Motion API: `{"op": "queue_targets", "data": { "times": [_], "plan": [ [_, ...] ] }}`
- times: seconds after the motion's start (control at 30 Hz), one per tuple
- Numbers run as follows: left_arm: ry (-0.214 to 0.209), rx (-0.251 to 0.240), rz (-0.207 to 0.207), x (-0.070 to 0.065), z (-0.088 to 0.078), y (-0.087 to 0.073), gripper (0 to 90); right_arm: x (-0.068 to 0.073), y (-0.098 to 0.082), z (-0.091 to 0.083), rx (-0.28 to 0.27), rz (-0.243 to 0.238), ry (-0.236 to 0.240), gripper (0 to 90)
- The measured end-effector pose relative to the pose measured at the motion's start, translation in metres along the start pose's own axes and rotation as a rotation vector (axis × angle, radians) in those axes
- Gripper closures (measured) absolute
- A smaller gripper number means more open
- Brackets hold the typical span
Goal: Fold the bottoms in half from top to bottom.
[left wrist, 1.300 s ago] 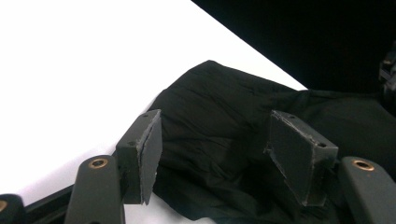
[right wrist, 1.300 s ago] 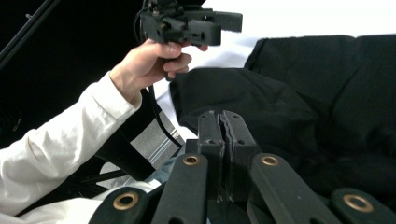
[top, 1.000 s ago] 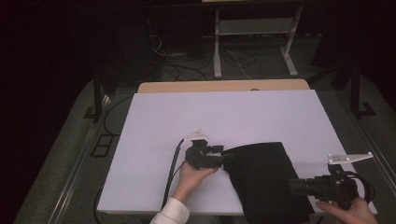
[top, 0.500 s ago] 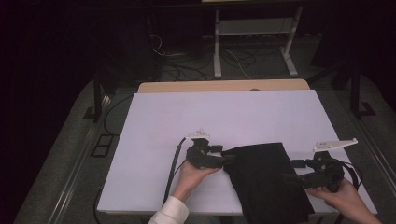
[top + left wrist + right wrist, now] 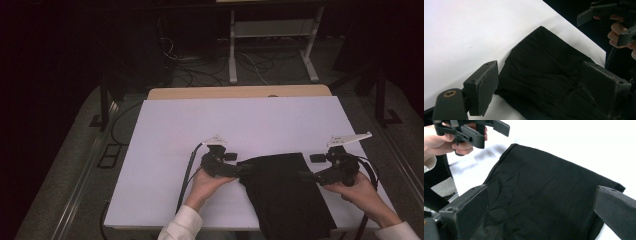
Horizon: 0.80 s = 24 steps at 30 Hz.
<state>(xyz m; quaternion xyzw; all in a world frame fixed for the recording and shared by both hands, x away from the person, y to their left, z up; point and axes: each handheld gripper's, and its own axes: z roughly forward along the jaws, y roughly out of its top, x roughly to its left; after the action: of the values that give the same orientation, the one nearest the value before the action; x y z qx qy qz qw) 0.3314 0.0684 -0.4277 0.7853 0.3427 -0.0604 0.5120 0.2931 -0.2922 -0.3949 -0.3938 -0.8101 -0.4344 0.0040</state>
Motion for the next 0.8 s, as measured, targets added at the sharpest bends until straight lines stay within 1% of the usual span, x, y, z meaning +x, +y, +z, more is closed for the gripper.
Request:
{"op": "queue_targets", "data": {
  "times": [0.17, 0.4, 0.5, 0.73, 0.8],
  "plan": [
    [0.019, 0.020, 0.009, 0.004, 0.005, 0.001, 14.4, -0.010, 0.004, 0.002, -0.007, 0.001, -0.002, 0.0],
    [0.042, 0.045, 0.000, 0.012, 0.009, 0.000, 13.7, -0.021, 0.012, 0.005, -0.007, -0.007, -0.020, 0.0],
    [0.044, 0.045, -0.003, 0.014, 0.009, 0.000, 13.7, -0.026, 0.014, 0.007, -0.005, -0.015, -0.023, 0.0],
    [0.046, 0.039, -0.009, 0.019, 0.010, -0.001, 13.7, -0.036, 0.017, 0.011, -0.003, 0.000, -0.023, 0.0],
    [0.048, 0.035, -0.016, 0.020, 0.011, -0.001, 13.7, -0.039, 0.017, 0.012, -0.003, 0.001, -0.021, 0.0]
  ]
}}
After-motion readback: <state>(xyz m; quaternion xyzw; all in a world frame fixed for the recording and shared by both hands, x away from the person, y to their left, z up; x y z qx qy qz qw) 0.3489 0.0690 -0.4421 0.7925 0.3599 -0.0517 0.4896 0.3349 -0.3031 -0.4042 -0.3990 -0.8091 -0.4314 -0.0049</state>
